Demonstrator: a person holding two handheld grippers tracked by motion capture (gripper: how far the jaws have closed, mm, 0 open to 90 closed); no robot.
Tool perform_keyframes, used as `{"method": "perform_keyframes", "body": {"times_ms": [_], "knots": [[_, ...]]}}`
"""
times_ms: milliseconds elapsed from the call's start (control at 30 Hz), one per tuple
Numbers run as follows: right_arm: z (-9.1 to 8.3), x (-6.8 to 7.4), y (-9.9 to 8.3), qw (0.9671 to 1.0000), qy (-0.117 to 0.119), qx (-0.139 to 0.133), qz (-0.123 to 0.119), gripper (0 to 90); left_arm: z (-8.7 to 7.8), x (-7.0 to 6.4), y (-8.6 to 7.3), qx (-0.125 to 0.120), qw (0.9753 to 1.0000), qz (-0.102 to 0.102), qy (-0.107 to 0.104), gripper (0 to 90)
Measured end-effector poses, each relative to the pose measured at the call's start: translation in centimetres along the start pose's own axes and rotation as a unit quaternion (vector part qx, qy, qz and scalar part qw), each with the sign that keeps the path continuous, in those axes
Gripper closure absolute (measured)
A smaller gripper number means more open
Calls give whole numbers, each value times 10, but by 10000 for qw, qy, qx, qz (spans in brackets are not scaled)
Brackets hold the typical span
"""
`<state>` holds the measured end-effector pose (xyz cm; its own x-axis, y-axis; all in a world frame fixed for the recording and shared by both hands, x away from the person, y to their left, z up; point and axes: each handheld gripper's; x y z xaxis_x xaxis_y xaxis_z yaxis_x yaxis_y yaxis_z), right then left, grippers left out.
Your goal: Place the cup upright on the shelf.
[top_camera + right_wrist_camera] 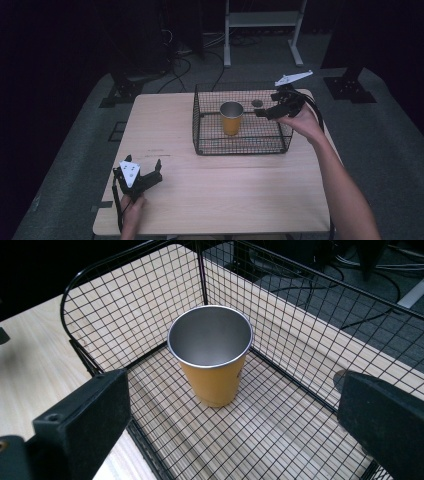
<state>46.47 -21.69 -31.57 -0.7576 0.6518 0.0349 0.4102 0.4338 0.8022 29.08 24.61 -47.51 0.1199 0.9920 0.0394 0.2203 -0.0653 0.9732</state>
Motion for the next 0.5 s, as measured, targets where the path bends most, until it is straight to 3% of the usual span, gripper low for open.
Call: {"method": "perform_keyframes", "body": {"times_ms": [500], "knots": [[-16, 9, -22, 9999, 111, -78, -78, 3, 0, 0, 0, 2, 10000, 11, 1, 8]]}}
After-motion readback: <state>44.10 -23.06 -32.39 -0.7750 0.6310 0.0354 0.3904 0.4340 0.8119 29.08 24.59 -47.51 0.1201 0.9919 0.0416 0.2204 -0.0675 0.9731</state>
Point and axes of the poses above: each handheld gripper's, and its own axes: z roughly forward along the jaws, y roughly out of its top, x roughly to its left, and after that the axes turned 3 degrees about -z, right-handed
